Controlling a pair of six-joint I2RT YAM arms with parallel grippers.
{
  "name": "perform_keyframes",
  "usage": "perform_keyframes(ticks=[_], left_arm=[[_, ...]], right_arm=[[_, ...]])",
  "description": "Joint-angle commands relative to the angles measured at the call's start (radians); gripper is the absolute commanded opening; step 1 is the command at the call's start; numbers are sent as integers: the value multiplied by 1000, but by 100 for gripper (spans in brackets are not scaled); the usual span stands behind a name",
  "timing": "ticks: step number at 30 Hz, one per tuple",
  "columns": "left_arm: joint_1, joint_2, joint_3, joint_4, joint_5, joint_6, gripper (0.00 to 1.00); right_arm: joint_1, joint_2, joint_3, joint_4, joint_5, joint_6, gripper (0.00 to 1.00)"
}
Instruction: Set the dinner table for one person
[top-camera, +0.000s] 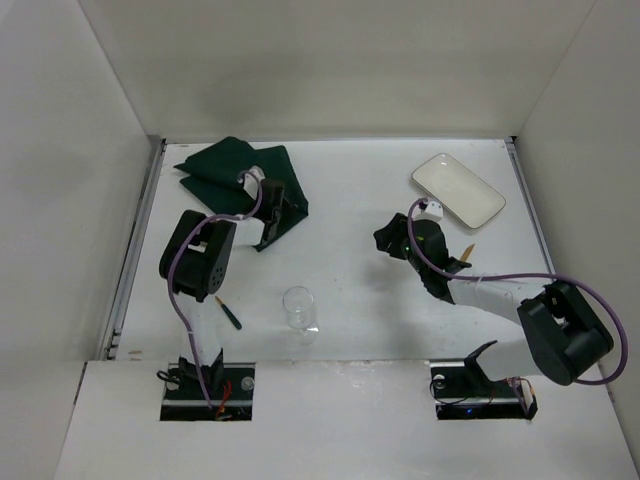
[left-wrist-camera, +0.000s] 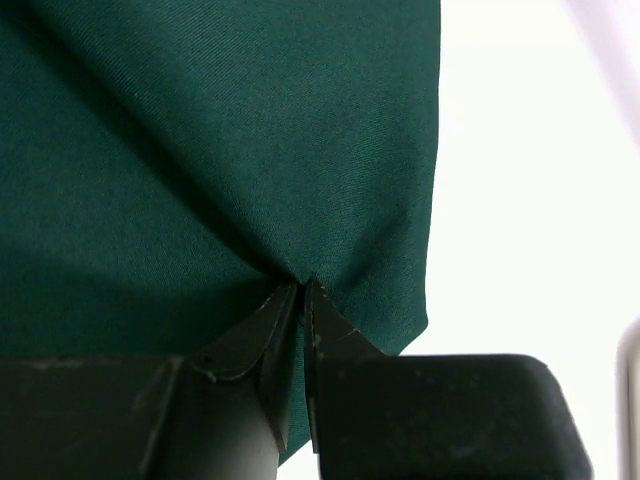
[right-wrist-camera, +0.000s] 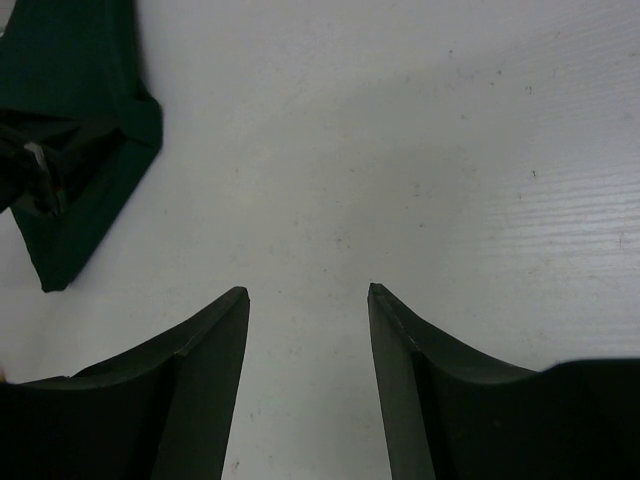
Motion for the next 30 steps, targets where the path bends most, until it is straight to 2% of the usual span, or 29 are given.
perform_keyframes(ticks=[1,4,7,10,13,17,21,25,30], left_arm=[[-74,-48,-116,-128,131,45,3],[-94,-114,-170,-210,185,101,3],[-113,-185,-245,-293,212,160,3],[-116,-267,-323,-377,240,186,3],[-123,-347,-394,-427,243,210,3],[-145,-448,-480,-447,228,175,4],[-133,-599,-538,-444,168,157,7],[-111,-723,-561,-431,159,132,14],[-59,-818,-607,-398,153,115,21]], right_arm=[[7,-14,30,29,4,-14,57],[5,-7,30,30,-1,-14,59],[7,-4,33,41,-13,-17,70],[7,16,37,64,-54,-14,76],[7,56,53,85,-108,12,78],[-4,153,149,84,-145,153,78],[1,327,339,76,-151,234,76],[-5,513,535,-2,-200,339,74],[-8,605,652,-94,-200,405,69]])
